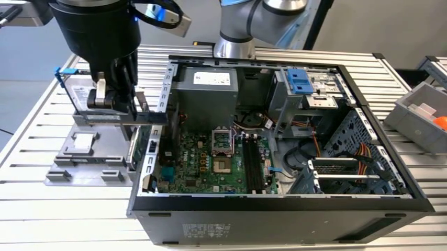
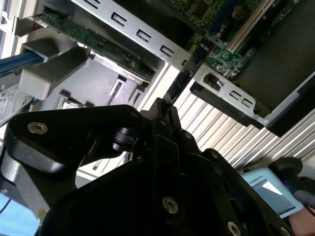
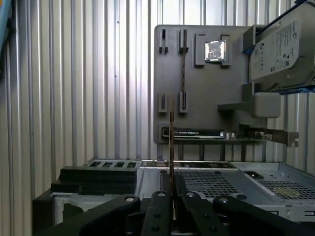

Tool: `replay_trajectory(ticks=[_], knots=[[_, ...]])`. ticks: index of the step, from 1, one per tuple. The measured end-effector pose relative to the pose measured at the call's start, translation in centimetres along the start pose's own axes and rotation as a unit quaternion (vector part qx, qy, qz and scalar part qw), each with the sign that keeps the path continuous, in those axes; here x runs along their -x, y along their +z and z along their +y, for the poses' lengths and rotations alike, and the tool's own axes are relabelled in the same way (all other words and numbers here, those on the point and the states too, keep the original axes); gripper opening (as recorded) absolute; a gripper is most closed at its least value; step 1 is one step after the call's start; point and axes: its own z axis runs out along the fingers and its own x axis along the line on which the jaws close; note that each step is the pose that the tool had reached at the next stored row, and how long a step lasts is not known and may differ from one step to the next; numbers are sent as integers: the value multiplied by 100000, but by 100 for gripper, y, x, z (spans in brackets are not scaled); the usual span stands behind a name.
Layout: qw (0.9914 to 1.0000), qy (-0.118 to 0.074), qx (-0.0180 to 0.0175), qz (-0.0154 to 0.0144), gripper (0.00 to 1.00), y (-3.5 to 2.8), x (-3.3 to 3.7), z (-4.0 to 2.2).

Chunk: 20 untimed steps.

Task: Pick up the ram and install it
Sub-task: 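Pick up the ram and move it above insertion slot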

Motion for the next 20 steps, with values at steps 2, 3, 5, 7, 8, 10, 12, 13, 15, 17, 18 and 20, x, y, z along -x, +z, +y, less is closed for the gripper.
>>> replay_trajectory(ticks=[2,3,5,7,8,10,12,13,15,17,18,20], knots=[[100000,-23,15,1,0,-1,0,-41],[100000,-36,24,1,0,-2,1,-64],[100000,-61,48,3,0,-3,1,-110],[100000,-75,64,6,0,-4,2,-151],[100000,-82,67,4,0,-5,2,-170],[100000,-94,69,6,0,-6,3,-204],[100000,-104,69,2,0,-6,3,-241],[100000,-111,72,4,0,-7,3,-260],[100000,-125,73,3,0,-8,4,-299],[100000,-135,78,8,0,-10,4,-335],[100000,-138,79,6,0,-10,5,-354],[100000,-150,77,4,0,-11,5,-389]])
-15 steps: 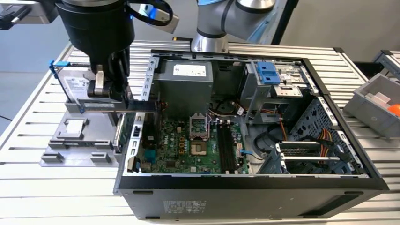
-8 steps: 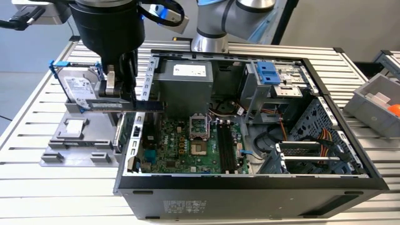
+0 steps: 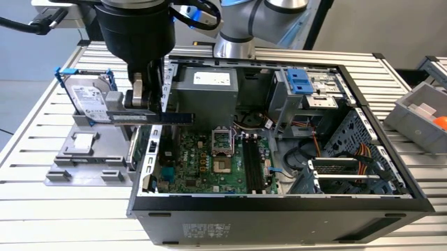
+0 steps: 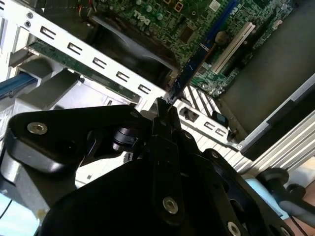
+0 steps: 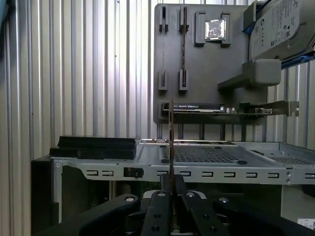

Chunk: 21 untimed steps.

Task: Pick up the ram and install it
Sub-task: 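Pick up the ram and move it above insertion slot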

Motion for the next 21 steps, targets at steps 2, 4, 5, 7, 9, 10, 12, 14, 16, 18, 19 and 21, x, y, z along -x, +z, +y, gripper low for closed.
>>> replay_trajectory(ticks=[2,4,5,7,9,10,12,14,16,18,19,21], knots=[[100000,-8,5,3,0,-1,1,-39],[100000,-23,7,6,0,-3,1,-74],[100000,-27,8,6,0,-3,1,-93],[100000,-41,10,6,0,-4,1,-131],[100000,-47,13,5,0,-5,2,-168],[100000,-50,14,7,0,-6,2,-187],[100000,-63,15,3,0,-7,2,-227],[100000,-76,22,7,0,-8,3,-269],[100000,-88,24,3,0,-9,3,-309],[100000,-97,34,7,0,-11,4,-352],[100000,-104,37,7,0,-11,4,-375],[100000,-116,44,7,0,-13,4,-420]])
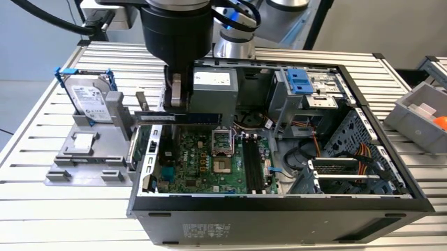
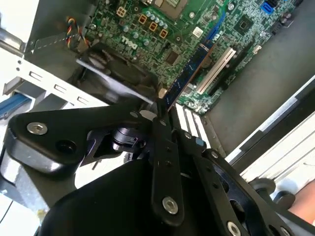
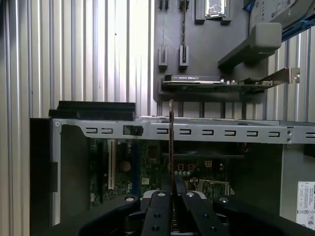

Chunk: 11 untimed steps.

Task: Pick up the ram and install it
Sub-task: 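Pick up the ram and move it above insertion slot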

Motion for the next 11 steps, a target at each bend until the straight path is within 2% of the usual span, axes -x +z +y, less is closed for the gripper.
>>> replay_trajectory(ticks=[11], knots=[[100000,-69,30,1,0,-7,2,-244]])
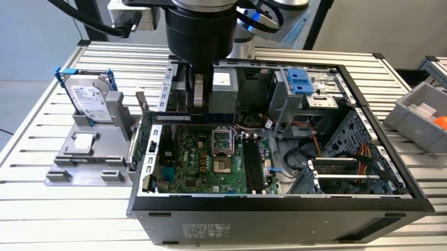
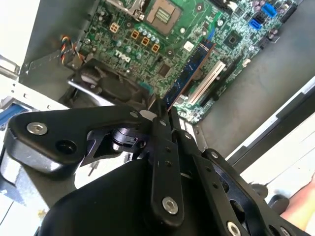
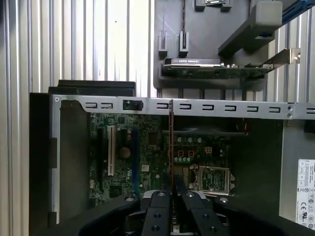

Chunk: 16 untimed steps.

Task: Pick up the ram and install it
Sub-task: 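Pick up the ram and move it above insertion slot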

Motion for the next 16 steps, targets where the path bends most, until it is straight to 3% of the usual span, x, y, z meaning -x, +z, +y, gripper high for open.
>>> replay_trajectory(ticks=[16], knots=[[100000,-103,38,5,0,-11,2,-345]])
